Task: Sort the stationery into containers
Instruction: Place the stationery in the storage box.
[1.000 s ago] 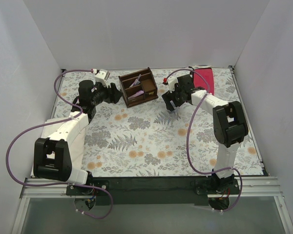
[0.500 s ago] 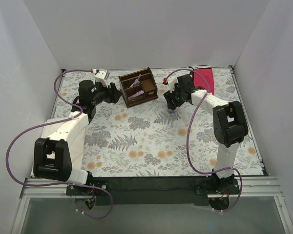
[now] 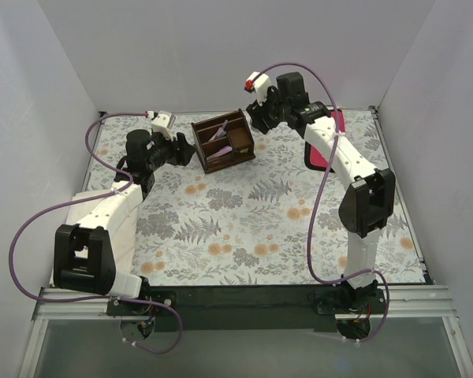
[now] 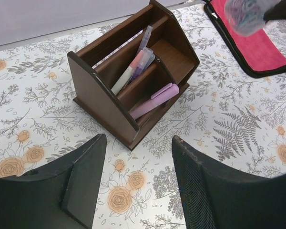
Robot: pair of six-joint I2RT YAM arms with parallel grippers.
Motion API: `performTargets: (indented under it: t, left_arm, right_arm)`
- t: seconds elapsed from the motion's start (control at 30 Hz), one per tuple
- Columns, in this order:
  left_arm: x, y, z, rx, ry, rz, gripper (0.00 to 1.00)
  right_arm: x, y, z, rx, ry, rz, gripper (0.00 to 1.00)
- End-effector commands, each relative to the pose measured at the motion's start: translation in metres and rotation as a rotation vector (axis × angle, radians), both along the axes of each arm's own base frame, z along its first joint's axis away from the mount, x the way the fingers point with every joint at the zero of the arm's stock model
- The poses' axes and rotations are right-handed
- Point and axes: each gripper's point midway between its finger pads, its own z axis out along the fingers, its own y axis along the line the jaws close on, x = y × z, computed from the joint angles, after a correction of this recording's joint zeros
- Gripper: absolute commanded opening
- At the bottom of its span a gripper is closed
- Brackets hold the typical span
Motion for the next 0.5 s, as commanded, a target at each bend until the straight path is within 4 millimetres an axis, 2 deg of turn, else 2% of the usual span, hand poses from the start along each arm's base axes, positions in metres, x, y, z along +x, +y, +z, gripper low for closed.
performTargets:
  t: [0.0,0.03,0.07,0.1,0.13,0.17,0.2,0.27,0.3,0.47]
  left_arm:
    - [-0.003,0.008,0.024,0.010,-0.080,0.028,0.55]
    - [-0.004,0.008,0.022,0.011,-0.077,0.029,0.55]
    - [-0.005,0.009,0.024,0.011,-0.080,0.031,0.55]
    - [-0.004,0.010,0.023,0.013,-0.080,0.036,0.55]
    - [-0.006,0.010,0.022,0.014,-0.077,0.035,0.55]
    - [-0.006,0.010,0.023,0.014,-0.078,0.038,0.55]
    - [-0.007,0.011,0.023,0.017,-0.078,0.040,0.55]
    - [-0.008,0.012,0.023,0.021,-0.078,0.044,0.56]
    - [-0.007,0.013,0.022,0.024,-0.078,0.048,0.55]
    - [-0.008,0.015,0.019,0.032,-0.073,0.056,0.56]
  right_arm:
    - [0.009,0.023,0.011,-0.011,-0.020,0.064,0.01]
    - [0.012,0.027,0.021,-0.002,-0.041,0.068,0.01]
    - [0.014,0.030,0.022,-0.008,-0.053,0.077,0.01]
    - [0.016,0.037,0.014,-0.018,-0.049,0.089,0.01]
    - [0.020,0.041,0.019,-0.015,-0.068,0.096,0.01]
    - [0.022,0.044,0.016,-0.019,-0.067,0.097,0.01]
    - [0.025,0.048,0.004,-0.031,-0.056,0.099,0.01]
    - [0.030,0.050,0.001,-0.034,-0.057,0.089,0.01]
    - [0.032,0.052,-0.008,-0.041,-0.046,0.090,0.01]
    - [0.037,0.057,-0.015,-0.040,-0.040,0.091,0.01]
